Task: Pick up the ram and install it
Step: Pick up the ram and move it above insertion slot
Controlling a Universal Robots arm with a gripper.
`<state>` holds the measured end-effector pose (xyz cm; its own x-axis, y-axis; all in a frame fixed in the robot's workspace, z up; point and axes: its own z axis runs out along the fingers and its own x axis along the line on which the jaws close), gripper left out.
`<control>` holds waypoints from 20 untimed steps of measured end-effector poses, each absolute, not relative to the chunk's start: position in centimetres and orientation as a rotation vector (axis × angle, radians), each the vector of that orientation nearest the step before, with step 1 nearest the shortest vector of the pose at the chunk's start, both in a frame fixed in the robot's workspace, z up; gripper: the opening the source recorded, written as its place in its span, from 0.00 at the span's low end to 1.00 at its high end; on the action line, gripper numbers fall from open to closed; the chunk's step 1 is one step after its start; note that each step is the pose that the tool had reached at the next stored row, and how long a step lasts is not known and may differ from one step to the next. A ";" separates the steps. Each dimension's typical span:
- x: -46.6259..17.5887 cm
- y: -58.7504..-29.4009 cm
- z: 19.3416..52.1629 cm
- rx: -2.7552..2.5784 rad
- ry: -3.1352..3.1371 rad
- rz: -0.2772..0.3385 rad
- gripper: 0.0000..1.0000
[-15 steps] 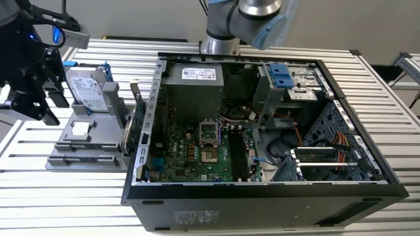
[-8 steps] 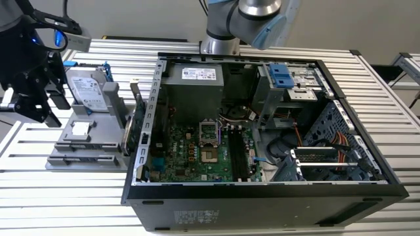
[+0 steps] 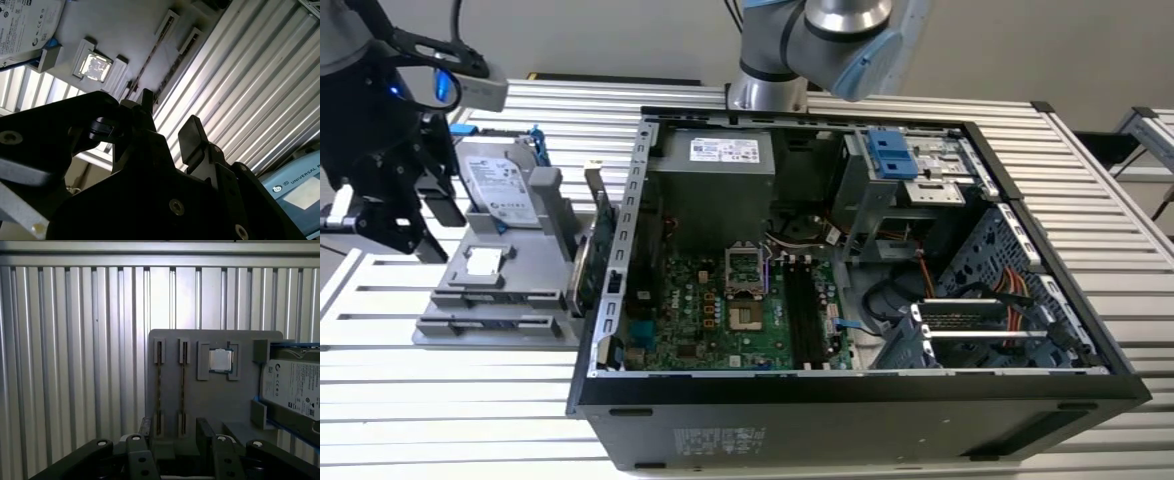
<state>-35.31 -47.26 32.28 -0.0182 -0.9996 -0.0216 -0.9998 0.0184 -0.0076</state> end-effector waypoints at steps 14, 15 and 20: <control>-35.3 -47.3 31.4 -2.187 2.227 0.015 1.00; -35.3 -47.3 31.3 -2.187 2.227 0.015 1.00; -35.3 -47.3 31.0 -2.186 2.227 0.015 1.00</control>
<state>-35.31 -47.26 30.99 -0.0182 -0.9996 -0.0215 -0.9998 0.0184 -0.0077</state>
